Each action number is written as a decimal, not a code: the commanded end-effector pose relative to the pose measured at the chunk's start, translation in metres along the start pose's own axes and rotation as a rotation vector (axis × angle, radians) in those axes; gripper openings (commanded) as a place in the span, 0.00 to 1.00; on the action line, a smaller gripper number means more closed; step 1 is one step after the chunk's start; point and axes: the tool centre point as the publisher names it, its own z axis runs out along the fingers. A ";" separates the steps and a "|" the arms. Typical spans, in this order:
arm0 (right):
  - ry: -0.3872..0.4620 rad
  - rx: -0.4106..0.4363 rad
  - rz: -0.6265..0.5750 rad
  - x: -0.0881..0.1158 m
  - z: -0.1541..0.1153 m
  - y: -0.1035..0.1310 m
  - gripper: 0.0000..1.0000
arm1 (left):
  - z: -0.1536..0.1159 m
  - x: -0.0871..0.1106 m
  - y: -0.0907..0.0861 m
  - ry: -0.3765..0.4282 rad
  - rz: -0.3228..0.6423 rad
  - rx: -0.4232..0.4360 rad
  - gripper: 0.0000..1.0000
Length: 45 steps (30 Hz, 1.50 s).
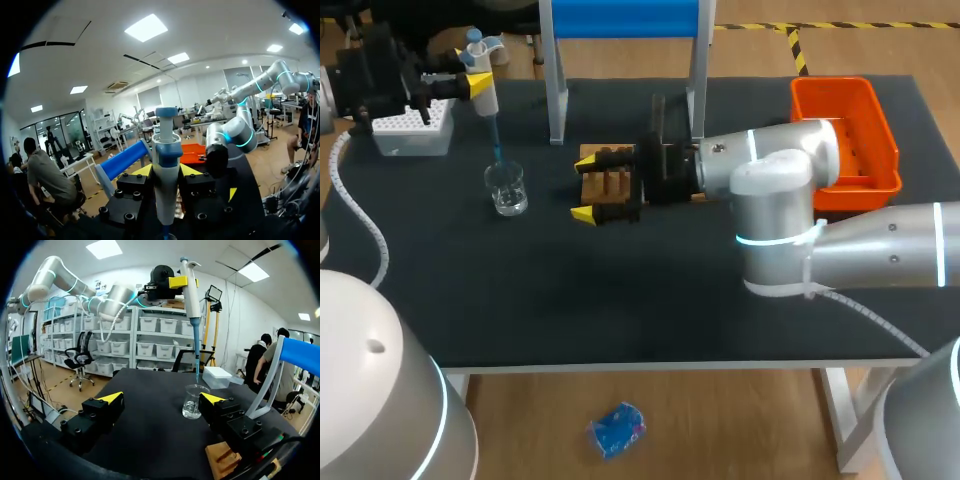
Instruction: Invert the test tube, pick up the pipette, mount the tip to pipette, aspirate from beaker and dispense into the tube, eject the tip, return the pipette, and cap with the stopper.
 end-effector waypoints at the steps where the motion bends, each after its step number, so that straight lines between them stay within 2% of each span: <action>1: 0.017 -0.001 -0.010 -0.010 0.017 -0.005 1.00 | 0.002 -0.006 0.007 0.009 -0.001 0.006 0.00; 16: -0.008 0.068 0.020 -0.022 0.037 -0.028 1.00 | 0.003 -0.011 0.019 0.009 -0.018 0.011 0.00; 24: -0.005 0.102 0.048 -0.022 0.043 -0.039 1.00 | 0.001 -0.009 0.022 0.007 -0.023 0.012 0.00; 45: -0.007 0.109 0.049 -0.021 0.043 -0.039 1.00 | 0.006 -0.009 0.024 0.005 -0.025 0.010 0.00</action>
